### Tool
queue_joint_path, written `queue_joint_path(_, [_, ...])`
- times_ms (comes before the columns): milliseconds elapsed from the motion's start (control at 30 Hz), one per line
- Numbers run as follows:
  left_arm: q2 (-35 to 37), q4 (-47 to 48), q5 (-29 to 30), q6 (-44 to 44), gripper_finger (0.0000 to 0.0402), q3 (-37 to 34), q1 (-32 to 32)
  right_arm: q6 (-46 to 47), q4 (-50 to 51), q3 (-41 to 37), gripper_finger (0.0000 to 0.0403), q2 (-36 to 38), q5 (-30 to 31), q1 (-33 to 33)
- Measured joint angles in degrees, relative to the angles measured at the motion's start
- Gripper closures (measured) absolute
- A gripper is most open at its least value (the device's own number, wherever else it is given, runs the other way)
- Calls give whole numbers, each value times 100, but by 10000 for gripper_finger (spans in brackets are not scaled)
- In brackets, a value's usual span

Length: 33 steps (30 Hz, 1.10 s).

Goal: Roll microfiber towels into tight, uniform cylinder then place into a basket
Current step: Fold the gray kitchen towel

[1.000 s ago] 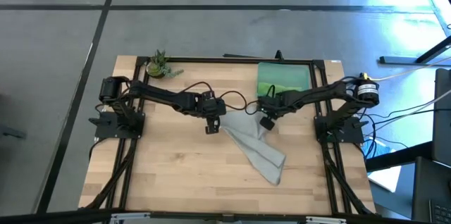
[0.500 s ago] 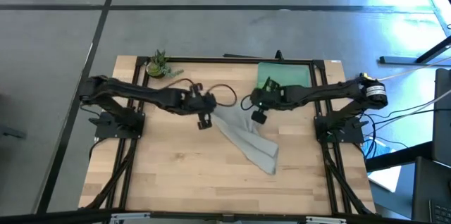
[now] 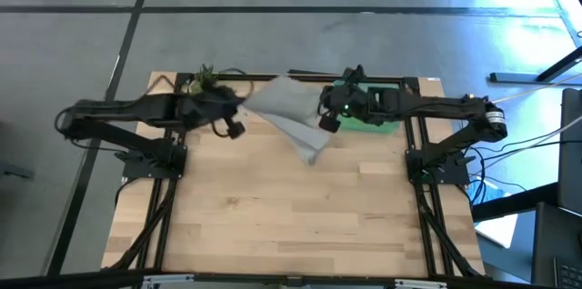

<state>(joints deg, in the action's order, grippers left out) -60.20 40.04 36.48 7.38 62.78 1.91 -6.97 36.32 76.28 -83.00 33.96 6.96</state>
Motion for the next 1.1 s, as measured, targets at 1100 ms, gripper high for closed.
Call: queue_joint_path(1100, [-478,533,-423,-2826,401,2108,1215,-2067,-604,1064,401,4,-598,882])
